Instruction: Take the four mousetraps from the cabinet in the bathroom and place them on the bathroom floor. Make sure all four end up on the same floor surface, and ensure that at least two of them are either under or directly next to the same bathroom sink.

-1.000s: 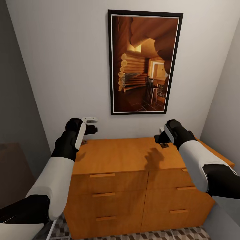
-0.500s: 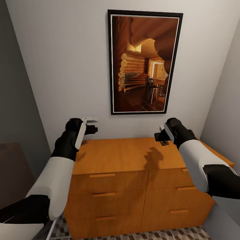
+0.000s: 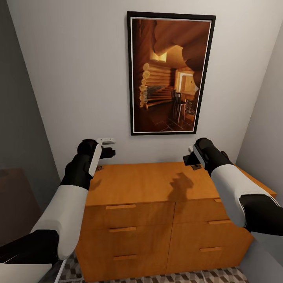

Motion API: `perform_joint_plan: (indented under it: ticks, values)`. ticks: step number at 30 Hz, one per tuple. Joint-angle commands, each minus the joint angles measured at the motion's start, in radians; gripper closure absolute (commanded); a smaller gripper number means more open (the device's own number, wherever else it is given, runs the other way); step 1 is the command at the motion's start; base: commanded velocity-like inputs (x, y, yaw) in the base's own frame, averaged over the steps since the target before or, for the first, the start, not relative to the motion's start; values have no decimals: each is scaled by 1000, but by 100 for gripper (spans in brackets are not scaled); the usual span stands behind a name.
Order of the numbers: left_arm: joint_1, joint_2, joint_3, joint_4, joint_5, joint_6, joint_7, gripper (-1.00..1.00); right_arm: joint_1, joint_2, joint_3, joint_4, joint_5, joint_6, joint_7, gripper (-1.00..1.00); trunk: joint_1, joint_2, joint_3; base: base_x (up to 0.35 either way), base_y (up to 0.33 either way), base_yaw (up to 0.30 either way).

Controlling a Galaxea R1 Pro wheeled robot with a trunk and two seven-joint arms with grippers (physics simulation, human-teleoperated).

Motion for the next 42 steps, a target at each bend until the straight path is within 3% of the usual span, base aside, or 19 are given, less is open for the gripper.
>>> perform_joint_plan:
  ticks: [1, 42]
  values:
    - [-1, -1, 2, -1, 4, 3, 4, -100, -1, -1, 6, -1, 9, 4, 11, 100, 0, -1, -1, 0, 0, 0]
    - [-1, 0, 2, 4, 3, 4, 4, -100, -2, 0, 2, 48, -9, 4, 20, 100, 0, -1, -1, 0, 0, 0]
